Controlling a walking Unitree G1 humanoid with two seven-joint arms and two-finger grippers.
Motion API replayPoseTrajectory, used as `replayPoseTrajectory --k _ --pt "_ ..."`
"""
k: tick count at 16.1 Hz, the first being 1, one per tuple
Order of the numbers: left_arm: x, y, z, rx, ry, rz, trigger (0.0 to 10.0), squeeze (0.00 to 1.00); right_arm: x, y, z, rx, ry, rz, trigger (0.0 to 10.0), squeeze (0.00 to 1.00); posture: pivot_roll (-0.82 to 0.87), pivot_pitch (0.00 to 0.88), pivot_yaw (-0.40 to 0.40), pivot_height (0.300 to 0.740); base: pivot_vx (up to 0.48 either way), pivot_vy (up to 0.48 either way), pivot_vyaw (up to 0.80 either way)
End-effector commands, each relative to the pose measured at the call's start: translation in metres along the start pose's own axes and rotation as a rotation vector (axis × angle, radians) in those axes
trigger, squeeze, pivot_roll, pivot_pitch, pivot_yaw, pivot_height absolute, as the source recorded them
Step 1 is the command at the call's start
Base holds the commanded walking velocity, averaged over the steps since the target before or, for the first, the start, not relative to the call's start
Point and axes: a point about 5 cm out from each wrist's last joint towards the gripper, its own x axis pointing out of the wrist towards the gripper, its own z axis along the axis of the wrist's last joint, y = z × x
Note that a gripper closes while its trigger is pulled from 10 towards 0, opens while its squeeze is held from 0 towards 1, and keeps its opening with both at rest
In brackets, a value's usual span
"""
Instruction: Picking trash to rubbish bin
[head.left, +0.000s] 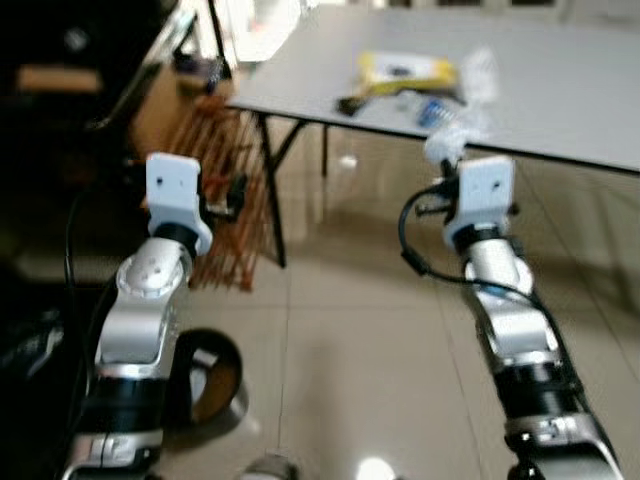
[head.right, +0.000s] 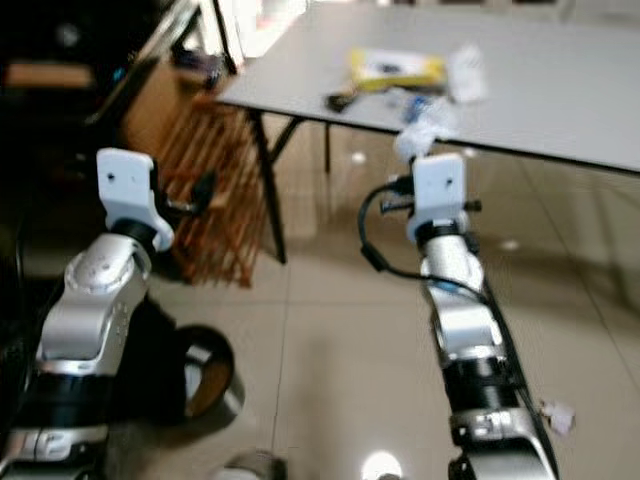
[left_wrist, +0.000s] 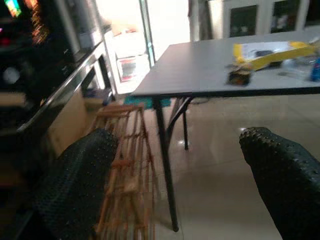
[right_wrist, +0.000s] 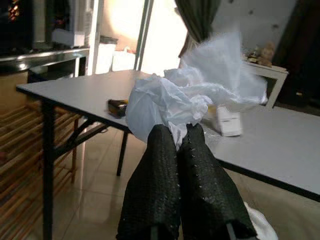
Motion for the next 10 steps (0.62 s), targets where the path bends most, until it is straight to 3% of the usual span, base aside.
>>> replayPoseTrajectory --k 1,3,10 --pt "-0.0009 0.0025 -0.0009 0.005 0.007 -0.003 10.0 0.00 -0.0010 0.0050 -0.0007 0.006 0.001 0.020 10.0 0.00 0.10 0.105 0.034 0.740 0.000 0.000 0.80" --pt "-0.0009 0.0019 -0.0014 0.002 0.009 -0.006 10.0 0.00 -0.0012 0.0050 -0.0012 0.007 0.001 0.017 10.0 0.00 0.10 0.105 0.034 0.740 0.000 0.000 0.80" --pt "-0.0007 0.0002 -0.0029 -0.004 0.019 -0.022 10.0 0.00 -0.0008 0.0036 -0.0029 0.020 0.010 0.003 10.0 0.00 0.09 0.108 0.038 0.740 0.000 0.468 0.00"
